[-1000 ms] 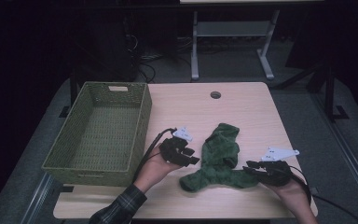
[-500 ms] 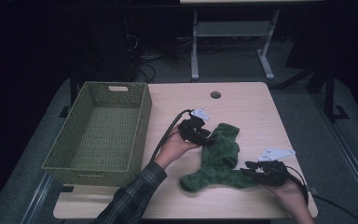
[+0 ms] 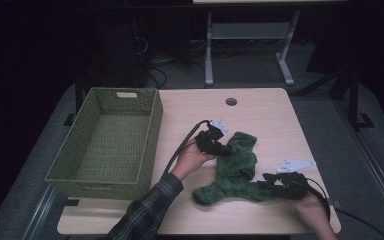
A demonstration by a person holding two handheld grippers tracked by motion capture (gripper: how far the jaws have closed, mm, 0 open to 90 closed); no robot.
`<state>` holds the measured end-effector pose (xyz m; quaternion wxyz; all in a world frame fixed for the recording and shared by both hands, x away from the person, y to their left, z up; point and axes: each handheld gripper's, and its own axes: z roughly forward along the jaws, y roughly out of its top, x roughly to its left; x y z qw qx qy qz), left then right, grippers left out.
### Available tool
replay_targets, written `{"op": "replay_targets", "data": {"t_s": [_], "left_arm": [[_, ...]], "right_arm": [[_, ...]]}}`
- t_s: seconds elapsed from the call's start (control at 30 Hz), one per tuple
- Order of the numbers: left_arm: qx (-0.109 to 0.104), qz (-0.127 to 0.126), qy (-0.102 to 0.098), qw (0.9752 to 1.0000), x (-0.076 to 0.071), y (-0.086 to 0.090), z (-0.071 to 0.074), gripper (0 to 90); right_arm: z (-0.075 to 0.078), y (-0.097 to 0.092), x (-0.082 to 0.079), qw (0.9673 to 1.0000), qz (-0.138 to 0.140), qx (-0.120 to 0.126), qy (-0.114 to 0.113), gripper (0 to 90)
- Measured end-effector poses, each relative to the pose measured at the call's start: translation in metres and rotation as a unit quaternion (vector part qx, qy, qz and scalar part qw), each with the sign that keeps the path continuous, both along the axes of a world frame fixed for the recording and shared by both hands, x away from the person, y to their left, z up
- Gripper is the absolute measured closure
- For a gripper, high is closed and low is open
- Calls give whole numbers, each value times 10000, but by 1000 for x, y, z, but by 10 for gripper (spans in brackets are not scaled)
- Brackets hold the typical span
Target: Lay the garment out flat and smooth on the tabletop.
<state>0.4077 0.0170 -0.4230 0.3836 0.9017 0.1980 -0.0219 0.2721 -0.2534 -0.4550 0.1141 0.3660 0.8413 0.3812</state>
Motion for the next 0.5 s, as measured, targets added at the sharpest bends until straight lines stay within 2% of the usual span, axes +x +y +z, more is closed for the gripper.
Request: {"op": "replay_targets", "data": {"t_s": [0.2,0.37,0.5], "left_arm": [[-370,254,-64,9990,-12,24,11,852],[-400,320,-138,9986,-18,36,15,852],[-409,321,-133,9986,-19,37,14,852]], "right_arm": [[0,2,3,9999,-47,84,83,609],[0,12,7,9998,-47,99,158,599],[-3,21,14,9998,-72,35,196,593]]}}
